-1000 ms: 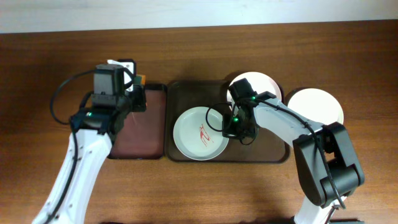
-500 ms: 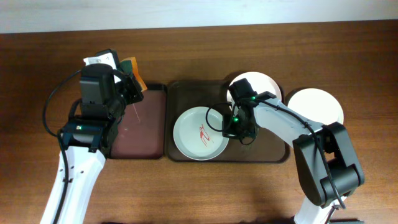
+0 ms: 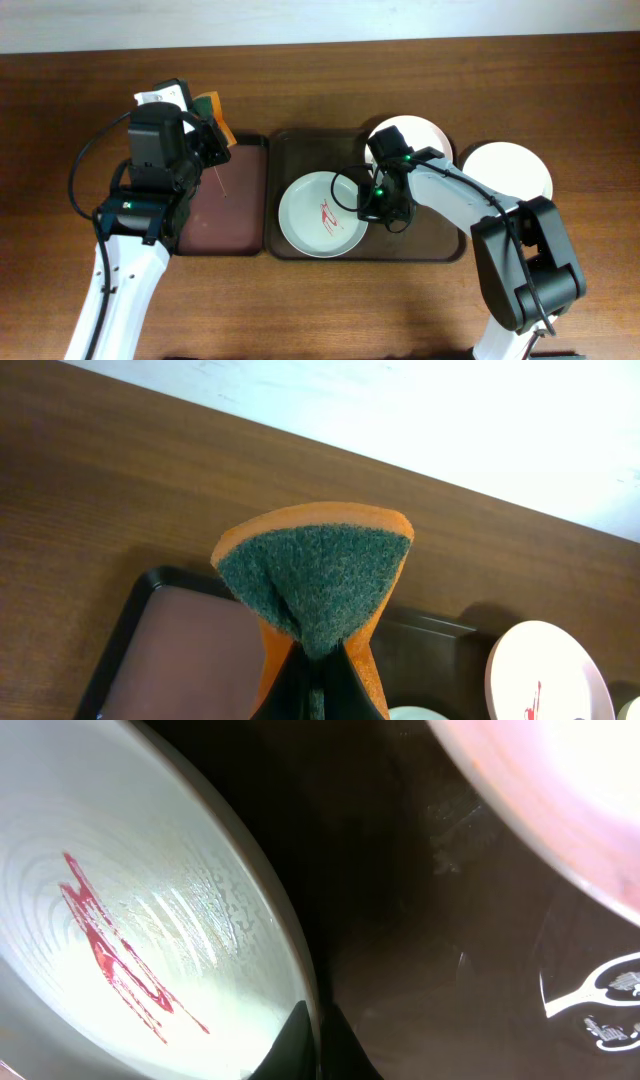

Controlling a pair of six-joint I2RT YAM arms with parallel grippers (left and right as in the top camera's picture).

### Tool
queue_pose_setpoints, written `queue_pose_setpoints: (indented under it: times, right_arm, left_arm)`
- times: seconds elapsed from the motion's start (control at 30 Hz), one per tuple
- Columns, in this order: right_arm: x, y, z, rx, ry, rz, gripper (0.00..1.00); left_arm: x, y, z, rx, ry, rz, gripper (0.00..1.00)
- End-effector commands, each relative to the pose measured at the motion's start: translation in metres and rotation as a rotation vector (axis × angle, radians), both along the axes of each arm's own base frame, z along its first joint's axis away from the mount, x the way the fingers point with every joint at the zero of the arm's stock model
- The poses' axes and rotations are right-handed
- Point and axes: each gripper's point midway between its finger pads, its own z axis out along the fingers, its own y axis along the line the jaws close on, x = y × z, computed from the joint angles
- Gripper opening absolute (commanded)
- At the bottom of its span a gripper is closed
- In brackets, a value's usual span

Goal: Clean dirty plates on tray and stack at the side
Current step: 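Lift the sponge with the left gripper and bring it over the plate, then scrub the pale green plate with the sponge, then return sponge to tray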

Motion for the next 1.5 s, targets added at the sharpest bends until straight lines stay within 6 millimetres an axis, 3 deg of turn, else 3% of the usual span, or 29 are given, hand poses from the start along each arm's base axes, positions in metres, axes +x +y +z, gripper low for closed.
queue_pose_setpoints:
  times: [0.0,0.23,0.33,0.4,0.6,0.7,0.8,0.83,0.9,1.0,1.1,1.17,1.3,1.47]
  right_arm:
    - [-0.003,-0.006,-0.001,-0.039,-0.008,0.006,0.04]
    - [-0.003,-0.006,-0.001,-0.039,-0.008,0.006,0.04]
    - [-0.003,-0.006,-0.001,-0.038,-0.009,0.006,0.04]
    - [-0.003,-0.006,-0.001,-0.039,-0.008,0.006,0.04]
    - [-0.003,-0.006,-0.001,-0.039,-0.008,0.006,0.04]
    - [-0.003,-0.006,-0.001,-0.039,-0.008,0.006,0.04]
    - [-0.003,-0.006,-0.001,-0.039,-0.008,0.006,0.04]
    - [-0.003,-0.006,-0.001,-0.039,-0.008,0.006,0.04]
    - [-0.003,-0.006,-0.001,-0.038,-0.009,0.006,0.04]
    - [-0.004,-0.006,-0.001,-0.039,-0.008,0.006,0.04]
    - [-0.004,-0.006,-0.001,-0.039,-0.007,0.006,0.04]
    - [-0.004,-0.006,-0.001,-0.039,-0.008,0.006,0.04]
    - [-0.004,-0.006,-0.001,-0.039,-0.007,0.006,0.04]
    - [-0.004,-0.006,-0.001,-0.039,-0.008,0.006,0.04]
  left_arm:
    - [0.000,0.001,0.019,-0.016,-0.048,0.011,0.00]
    - [0.000,0.001,0.018,-0.015,-0.046,0.011,0.00]
    - [0.000,0.001,0.002,-0.008,0.005,0.012,0.00]
    - [0.000,0.001,-0.031,0.007,0.118,0.012,0.00]
    - [-0.017,0.003,-0.157,0.065,0.543,0.013,0.00]
    - [-0.027,0.005,-0.192,0.081,0.661,0.014,0.00]
    - [-0.027,0.004,-0.193,0.080,0.665,0.013,0.00]
    - [-0.027,-0.002,-0.192,0.080,0.660,-0.039,0.00]
    - [-0.023,-0.049,-0.184,0.105,0.573,-0.379,0.00]
    - [-0.029,-0.139,-0.155,0.019,0.407,-0.690,0.00]
    - [-0.037,-0.163,-0.154,-0.106,0.458,-0.622,0.00]
    - [-0.047,-0.178,-0.166,-0.231,0.554,-0.607,0.00]
    - [-0.064,-0.206,-0.192,-0.406,0.669,-0.741,0.00]
    - [-0.090,-0.230,-0.221,-0.534,0.804,-0.831,0.00]
